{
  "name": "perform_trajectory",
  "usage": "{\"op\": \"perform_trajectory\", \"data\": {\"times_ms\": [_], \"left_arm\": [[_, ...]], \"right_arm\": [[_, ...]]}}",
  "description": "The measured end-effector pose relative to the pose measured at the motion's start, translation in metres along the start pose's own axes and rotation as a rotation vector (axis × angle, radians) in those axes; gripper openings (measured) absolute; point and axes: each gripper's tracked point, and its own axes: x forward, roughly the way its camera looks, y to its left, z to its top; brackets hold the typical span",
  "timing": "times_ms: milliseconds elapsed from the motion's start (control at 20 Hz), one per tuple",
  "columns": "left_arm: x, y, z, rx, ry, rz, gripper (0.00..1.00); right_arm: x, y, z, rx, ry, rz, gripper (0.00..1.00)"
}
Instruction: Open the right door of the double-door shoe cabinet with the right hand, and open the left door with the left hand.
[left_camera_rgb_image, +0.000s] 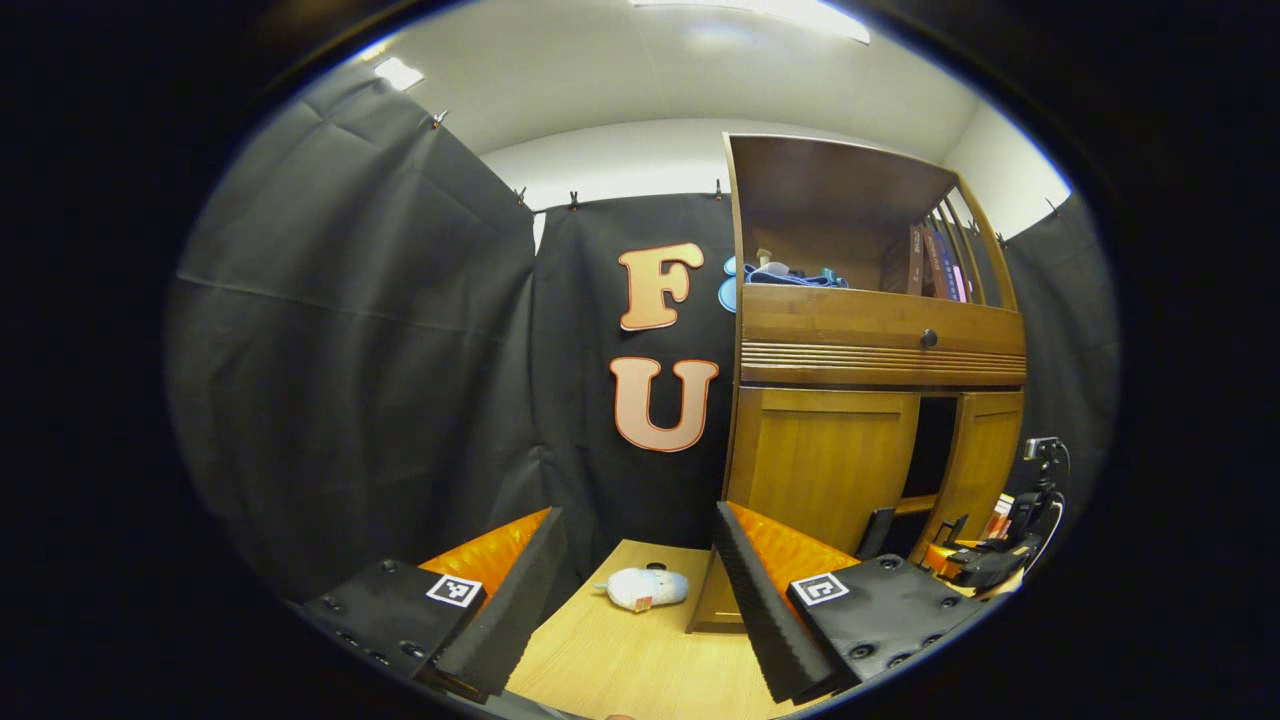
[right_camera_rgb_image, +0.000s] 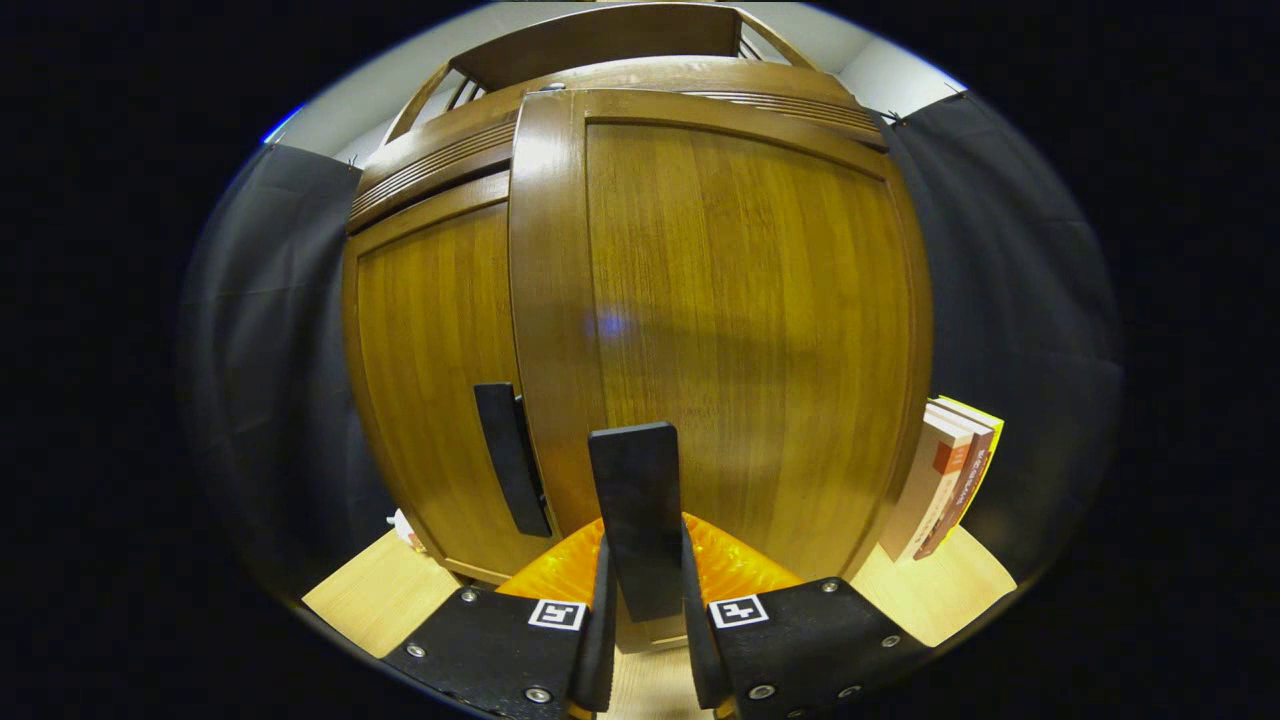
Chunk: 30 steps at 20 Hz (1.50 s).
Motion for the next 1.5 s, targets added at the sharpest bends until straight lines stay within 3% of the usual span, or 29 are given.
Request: {"op": "perform_trajectory", "data": {"times_ms": [450,500,750,850,900,1350,1500], "left_arm": [[-0.013,-0.020,0.001,-0.014,0.004,-0.055,0.98],[-0.013,-0.024,0.001,-0.016,0.005,-0.065,0.98],[-0.009,-0.043,-0.003,-0.009,0.015,-0.107,0.94],[-0.007,-0.052,-0.005,-0.011,0.020,-0.126,0.99],[-0.005,-0.056,-0.005,-0.011,0.020,-0.134,0.96],[0.006,-0.088,-0.015,-0.015,0.035,-0.199,0.94],[0.008,-0.098,-0.017,-0.023,0.038,-0.217,0.94]], "right_arm": [[-0.059,-0.034,-0.006,0.005,0.000,-0.050,0.31],[-0.066,-0.039,-0.007,0.006,0.002,-0.059,0.24],[-0.090,-0.057,-0.007,-0.011,0.007,-0.111,0.24],[-0.097,-0.067,-0.008,-0.008,0.015,-0.137,0.28],[-0.101,-0.072,-0.008,-0.012,0.020,-0.150,0.21],[-0.127,-0.111,-0.006,-0.013,0.034,-0.228,0.13],[-0.138,-0.132,-0.005,-0.002,0.032,-0.257,0.07]]}}
